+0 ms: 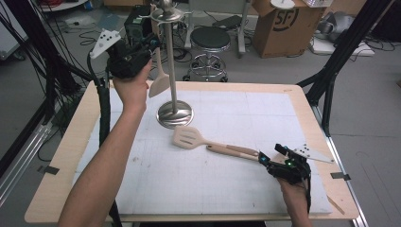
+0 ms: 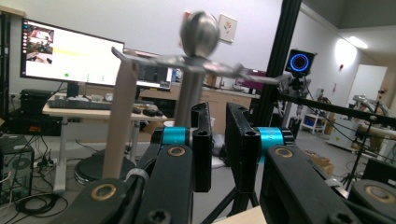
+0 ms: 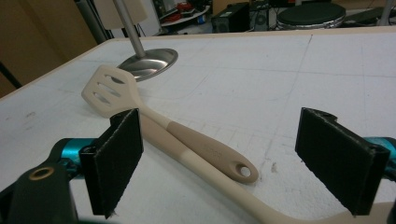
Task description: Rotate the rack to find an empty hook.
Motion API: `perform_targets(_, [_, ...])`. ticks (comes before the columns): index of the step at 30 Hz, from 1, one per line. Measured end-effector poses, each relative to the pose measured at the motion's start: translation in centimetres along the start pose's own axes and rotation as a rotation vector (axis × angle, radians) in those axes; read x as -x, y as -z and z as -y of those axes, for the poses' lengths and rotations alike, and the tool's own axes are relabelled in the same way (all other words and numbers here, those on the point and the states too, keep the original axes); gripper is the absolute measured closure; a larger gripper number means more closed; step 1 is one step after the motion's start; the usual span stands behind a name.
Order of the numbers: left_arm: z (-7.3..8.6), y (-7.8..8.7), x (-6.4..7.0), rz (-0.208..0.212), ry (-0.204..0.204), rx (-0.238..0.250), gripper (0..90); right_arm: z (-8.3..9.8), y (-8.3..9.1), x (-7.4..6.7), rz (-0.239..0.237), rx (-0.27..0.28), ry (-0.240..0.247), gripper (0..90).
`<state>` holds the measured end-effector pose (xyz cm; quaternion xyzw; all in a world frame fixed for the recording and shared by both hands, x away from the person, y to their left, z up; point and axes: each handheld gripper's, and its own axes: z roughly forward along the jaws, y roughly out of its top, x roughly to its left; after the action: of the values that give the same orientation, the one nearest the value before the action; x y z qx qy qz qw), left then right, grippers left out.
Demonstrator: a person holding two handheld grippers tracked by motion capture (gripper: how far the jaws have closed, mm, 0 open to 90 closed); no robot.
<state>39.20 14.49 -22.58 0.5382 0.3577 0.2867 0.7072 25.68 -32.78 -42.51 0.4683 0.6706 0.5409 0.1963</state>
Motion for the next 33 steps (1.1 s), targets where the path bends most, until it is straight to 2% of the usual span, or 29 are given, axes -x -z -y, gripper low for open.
perform_targets(4, [0.8,0.2,0.6,0.021,-0.024,-0.035,63.7,0.0,-0.1,0.0,0.003,-0.008,0.005,14.2])
perform_targets(9, [1.8,0.4,0.9,0.044,-0.008,-0.060,54.1,0.0,0.0,0.1,0.006,-0.004,0.005,14.2])
perform_targets(14, [2.8,0.6,1.0,0.036,0.008,-0.084,49.4,0.0,0.0,0.2,0.007,-0.007,0.002,14.2])
perform_targets(19, [4.1,1.1,1.1,0.063,0.026,-0.097,44.6,0.0,0.0,0.2,0.005,-0.006,0.004,14.2])
perform_targets(26, [6.0,2.0,1.5,0.074,0.034,-0.131,37.8,0.0,0.0,0.1,0.002,-0.006,0.003,14.2])
perform_targets(28, [6.6,2.1,1.7,0.083,0.030,-0.151,36.7,0.0,0.0,0.1,0.003,-0.006,0.004,14.2])
perform_targets(30, [7.1,2.2,1.9,0.093,0.022,-0.192,33.7,0.0,0.0,0.1,0.001,-0.006,0.006,14.2])
perform_targets(33, [7.8,2.5,2.1,0.102,0.025,-0.201,33.6,0.0,0.0,0.1,0.003,-0.007,0.007,14.2])
